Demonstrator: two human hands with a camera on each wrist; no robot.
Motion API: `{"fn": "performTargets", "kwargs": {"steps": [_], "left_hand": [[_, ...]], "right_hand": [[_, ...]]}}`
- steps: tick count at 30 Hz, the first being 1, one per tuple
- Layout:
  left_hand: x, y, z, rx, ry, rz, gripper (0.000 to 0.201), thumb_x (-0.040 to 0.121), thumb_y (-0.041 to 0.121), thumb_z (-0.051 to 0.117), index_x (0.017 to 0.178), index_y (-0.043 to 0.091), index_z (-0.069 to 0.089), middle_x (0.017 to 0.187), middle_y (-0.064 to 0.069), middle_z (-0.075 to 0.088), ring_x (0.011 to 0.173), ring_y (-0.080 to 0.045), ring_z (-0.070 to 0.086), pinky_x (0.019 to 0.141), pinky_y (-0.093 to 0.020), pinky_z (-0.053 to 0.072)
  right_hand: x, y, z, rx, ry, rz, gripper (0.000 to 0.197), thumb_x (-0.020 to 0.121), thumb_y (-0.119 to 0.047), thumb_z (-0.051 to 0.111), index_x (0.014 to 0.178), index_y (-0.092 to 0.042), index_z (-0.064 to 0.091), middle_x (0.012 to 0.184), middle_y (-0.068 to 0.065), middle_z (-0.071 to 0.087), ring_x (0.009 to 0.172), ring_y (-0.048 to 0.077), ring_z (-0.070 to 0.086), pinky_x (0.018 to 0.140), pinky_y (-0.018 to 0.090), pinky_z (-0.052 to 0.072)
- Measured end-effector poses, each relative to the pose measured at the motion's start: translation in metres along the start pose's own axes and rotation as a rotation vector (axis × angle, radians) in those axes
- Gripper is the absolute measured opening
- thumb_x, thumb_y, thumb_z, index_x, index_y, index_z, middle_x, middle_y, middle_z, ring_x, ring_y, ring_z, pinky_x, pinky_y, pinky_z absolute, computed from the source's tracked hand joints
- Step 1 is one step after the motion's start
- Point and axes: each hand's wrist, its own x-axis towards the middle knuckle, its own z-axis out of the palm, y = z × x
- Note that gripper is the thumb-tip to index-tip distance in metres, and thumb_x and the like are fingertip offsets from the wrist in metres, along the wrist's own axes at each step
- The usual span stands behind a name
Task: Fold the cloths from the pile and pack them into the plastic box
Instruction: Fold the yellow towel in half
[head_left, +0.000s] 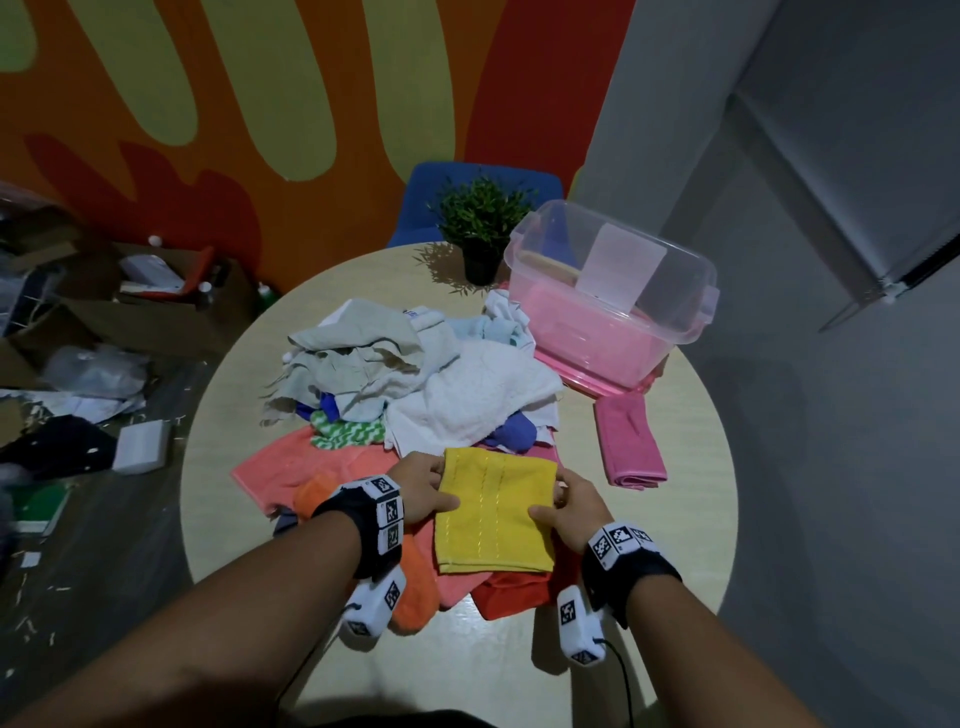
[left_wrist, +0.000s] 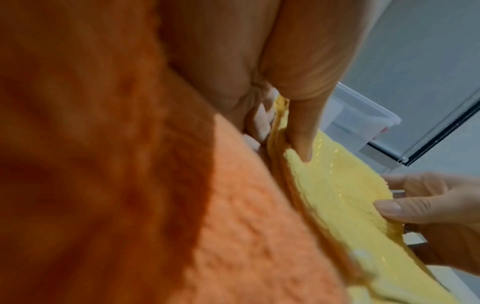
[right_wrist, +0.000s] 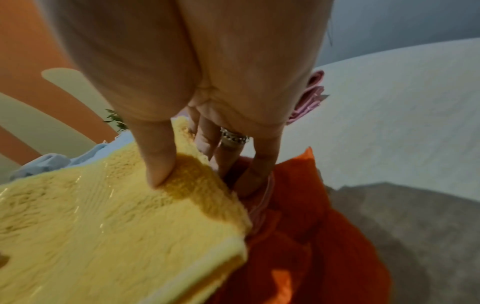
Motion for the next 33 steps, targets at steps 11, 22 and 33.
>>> {"fn": "performTargets", "kwargs": {"steps": [11, 22, 33], "left_hand": [[-0.002, 0.000, -0.002, -0.083, -0.018, 0.059, 0.049, 0.092, 0.001, 0.065, 0.137, 0.013, 0.052, 0.124, -0.003, 0.068, 0.115, -0.015, 0.064, 0.102, -0.036, 0.050], [-0.012, 0.000, 0.004, -0.361, 0.094, 0.091, 0.032, 0.090, -0.015, 0.056, 0.086, 0.007, 0.079, 0.086, -0.021, 0.074, 0.072, -0.028, 0.071, 0.060, -0.032, 0.057], [-0.022, 0.014, 0.001, -0.548, 0.053, 0.090, 0.041, 0.076, -0.028, 0.060, 0.077, 0.008, 0.080, 0.090, -0.014, 0.076, 0.085, -0.026, 0.074, 0.073, -0.027, 0.059]], "right_hand": [[0.004, 0.003, 0.000, 0.180, -0.004, -0.027, 0.018, 0.092, -0.006, 0.065, 0.108, -0.009, 0.058, 0.094, 0.004, 0.068, 0.092, 0.022, 0.065, 0.086, 0.034, 0.054], [0.001, -0.004, -0.005, 0.259, 0.018, -0.140, 0.036, 0.083, 0.023, 0.051, 0.075, -0.009, 0.062, 0.067, 0.004, 0.063, 0.057, 0.014, 0.056, 0.052, 0.023, 0.046], [-0.008, -0.014, -0.017, 0.332, 0.015, -0.113, 0.049, 0.093, 0.015, 0.044, 0.058, -0.016, 0.057, 0.054, -0.004, 0.054, 0.049, 0.010, 0.047, 0.046, 0.020, 0.036]]}}
